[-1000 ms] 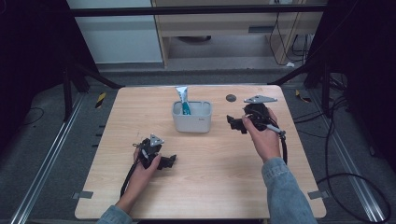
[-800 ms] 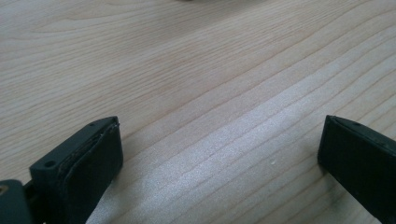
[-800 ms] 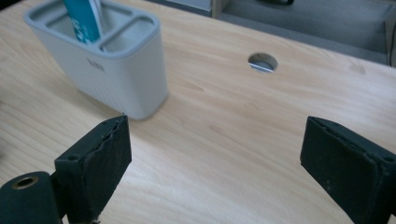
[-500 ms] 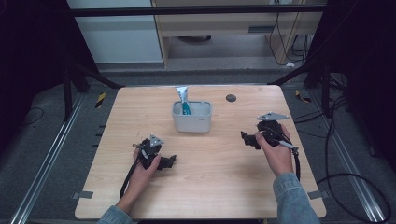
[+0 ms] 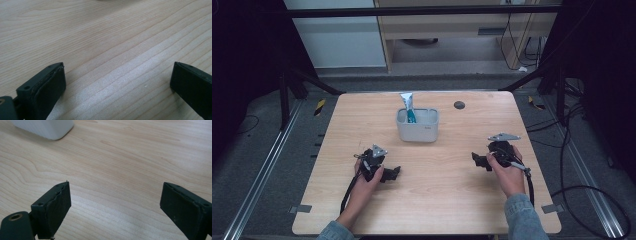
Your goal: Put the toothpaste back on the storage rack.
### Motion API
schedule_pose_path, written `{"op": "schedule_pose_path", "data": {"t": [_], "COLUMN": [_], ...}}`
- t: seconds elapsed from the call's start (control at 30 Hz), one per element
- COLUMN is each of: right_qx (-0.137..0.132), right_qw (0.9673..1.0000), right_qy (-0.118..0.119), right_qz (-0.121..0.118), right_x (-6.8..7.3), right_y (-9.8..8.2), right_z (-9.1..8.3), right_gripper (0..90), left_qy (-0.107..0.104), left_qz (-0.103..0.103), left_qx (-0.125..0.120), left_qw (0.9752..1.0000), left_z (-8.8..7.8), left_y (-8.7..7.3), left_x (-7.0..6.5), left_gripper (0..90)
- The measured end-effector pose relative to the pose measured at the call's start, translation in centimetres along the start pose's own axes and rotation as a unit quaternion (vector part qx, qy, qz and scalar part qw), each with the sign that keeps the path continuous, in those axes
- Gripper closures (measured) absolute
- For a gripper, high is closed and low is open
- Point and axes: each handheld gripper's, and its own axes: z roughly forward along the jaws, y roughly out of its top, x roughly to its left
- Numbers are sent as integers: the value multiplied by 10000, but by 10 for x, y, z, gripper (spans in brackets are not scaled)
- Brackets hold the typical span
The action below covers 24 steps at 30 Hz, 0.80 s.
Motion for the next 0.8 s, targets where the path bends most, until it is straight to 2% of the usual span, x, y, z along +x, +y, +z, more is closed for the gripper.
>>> {"op": "schedule_pose_path", "data": {"t": [0.1, 0.37, 0.6, 0.8], "right_qx": [14, 151, 39, -20], "right_qw": [10000, 9999, 9998, 9987], "right_qy": [48, 3, -59, -165], "right_qz": [15, 7, 203, 482], "right_x": [0, -1, -4, -11], "right_y": [-5, -16, -21, -22], "right_z": [3, 14, 26, 33], "right_gripper": [102, 105, 109, 105], "left_qy": [1, -5, -5, -5], "left_qz": [1, 8, 8, 8], "left_qx": [1, 9, 9, 8], "left_qw": [10000, 10000, 10000, 10000], "left_z": [0, 0, 0, 0], "left_y": [0, 0, 0, 0], "left_x": [0, 0, 0, 0], "left_gripper": [0, 0, 0, 0]}}
